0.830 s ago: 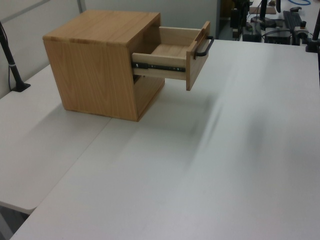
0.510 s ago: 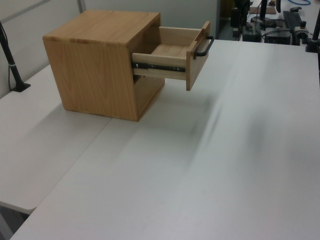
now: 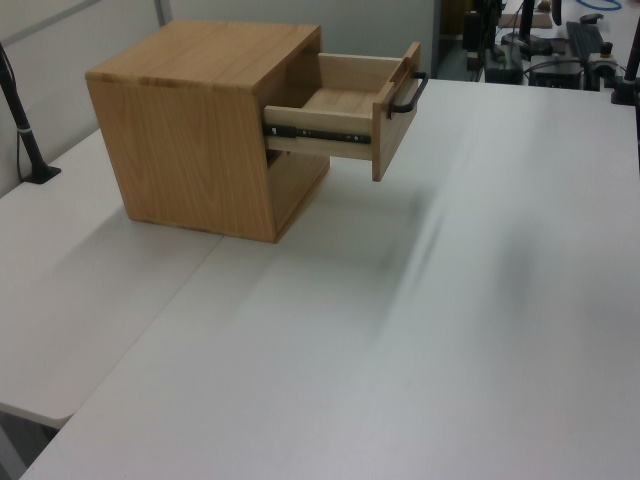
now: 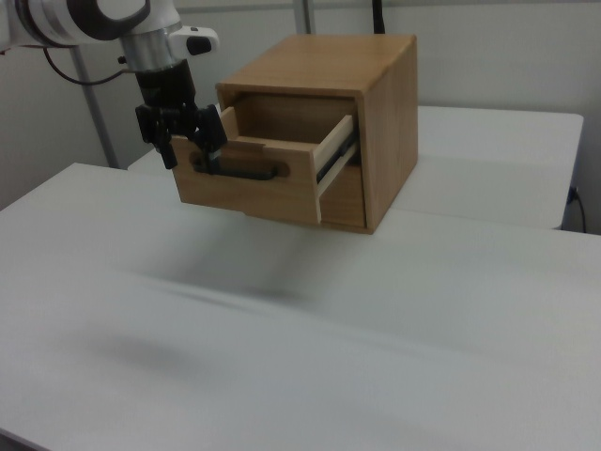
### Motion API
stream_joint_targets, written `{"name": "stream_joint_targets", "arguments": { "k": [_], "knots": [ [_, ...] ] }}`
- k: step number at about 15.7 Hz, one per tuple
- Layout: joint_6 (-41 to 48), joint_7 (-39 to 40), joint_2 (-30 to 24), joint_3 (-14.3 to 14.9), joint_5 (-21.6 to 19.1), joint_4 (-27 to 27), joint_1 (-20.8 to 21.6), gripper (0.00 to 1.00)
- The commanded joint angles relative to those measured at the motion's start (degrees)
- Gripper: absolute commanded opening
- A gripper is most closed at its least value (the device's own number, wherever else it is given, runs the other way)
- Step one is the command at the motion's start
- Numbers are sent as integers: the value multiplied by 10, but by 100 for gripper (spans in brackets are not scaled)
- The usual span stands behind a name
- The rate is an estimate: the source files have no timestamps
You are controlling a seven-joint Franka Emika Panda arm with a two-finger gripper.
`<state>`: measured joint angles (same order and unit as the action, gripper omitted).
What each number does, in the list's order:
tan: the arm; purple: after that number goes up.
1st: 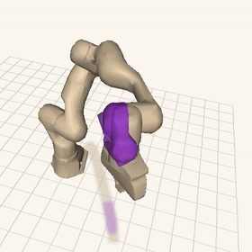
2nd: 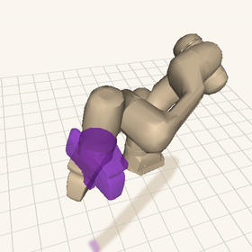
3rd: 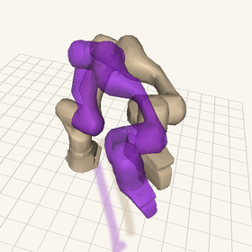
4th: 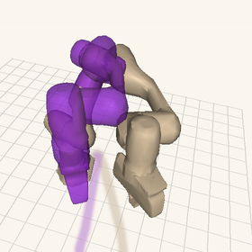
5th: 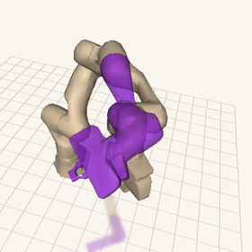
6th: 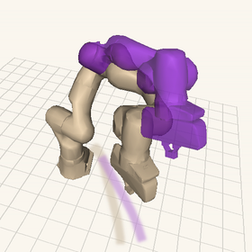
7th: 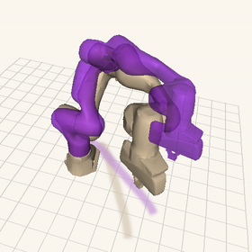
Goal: Close the drawer by sliding it
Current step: 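Move the gripper down to the black handle of the open drawer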
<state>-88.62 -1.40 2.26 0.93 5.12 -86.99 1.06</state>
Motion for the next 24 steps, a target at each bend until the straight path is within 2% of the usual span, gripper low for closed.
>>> {"name": "stream_joint_targets", "arguments": {
  "k": [1,3,6,8,11,19,24],
  "knots": [
    [-1,4,-8,-1,-10,-6,0,83],
    [-1,5,-8,-1,-10,-6,1,62],
    [-1,7,-6,-2,-11,-6,1,21],
    [-1,10,-4,-2,-14,-6,1,6],
    [-16,29,10,-1,-34,-6,3,1],
    [-128,26,78,-1,-33,9,8,0],
    [-166,11,132,11,-42,59,23,0]
  ]
}}
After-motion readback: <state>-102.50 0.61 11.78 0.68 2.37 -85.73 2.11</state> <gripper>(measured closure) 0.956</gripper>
